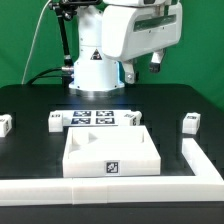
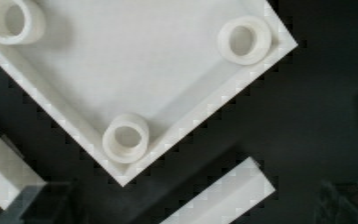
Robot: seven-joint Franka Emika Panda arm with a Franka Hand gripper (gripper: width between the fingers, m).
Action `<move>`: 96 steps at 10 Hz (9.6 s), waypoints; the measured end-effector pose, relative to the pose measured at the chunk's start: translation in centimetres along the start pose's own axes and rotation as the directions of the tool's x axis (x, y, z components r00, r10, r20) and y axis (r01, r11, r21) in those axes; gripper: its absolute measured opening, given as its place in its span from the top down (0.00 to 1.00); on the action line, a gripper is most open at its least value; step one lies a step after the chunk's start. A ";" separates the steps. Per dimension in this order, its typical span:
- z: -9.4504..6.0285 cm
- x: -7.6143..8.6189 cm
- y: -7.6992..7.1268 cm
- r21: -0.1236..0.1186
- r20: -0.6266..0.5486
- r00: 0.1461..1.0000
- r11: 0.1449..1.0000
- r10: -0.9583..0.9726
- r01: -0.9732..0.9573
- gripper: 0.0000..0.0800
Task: Assemble one leg
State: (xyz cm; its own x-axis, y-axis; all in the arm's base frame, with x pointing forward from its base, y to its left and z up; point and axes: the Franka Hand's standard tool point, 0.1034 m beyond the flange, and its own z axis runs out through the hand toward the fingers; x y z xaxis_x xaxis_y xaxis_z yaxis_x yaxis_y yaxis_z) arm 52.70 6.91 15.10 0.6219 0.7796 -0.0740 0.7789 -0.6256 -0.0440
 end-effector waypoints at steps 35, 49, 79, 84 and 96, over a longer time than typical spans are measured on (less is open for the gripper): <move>14.8 -8.1 -2.8 -0.010 -0.059 0.766 0.767 -0.640 0.641 0.19; 14.8 -8.2 -2.4 -0.022 -0.061 0.772 0.775 -0.632 0.632 0.92; 14.2 -0.2 -1.7 -0.067 -0.084 0.793 0.798 -0.603 0.599 0.19; 10.8 -0.9 -3.5 -0.085 -0.075 0.836 0.839 -0.543 0.537 0.19; 11.3 0.9 -6.9 0.058 -0.130 0.833 0.843 0.538 -0.535 0.19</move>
Offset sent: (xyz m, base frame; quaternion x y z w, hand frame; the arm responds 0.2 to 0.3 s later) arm 0.0000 0.0000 0.0000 0.0000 0.0000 0.0000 1.0000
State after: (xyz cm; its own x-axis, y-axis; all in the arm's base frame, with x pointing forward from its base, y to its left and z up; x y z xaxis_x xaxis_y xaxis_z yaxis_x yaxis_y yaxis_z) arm 47.02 11.59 4.03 0.9475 0.3167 0.0438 0.3188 -0.9462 -0.0555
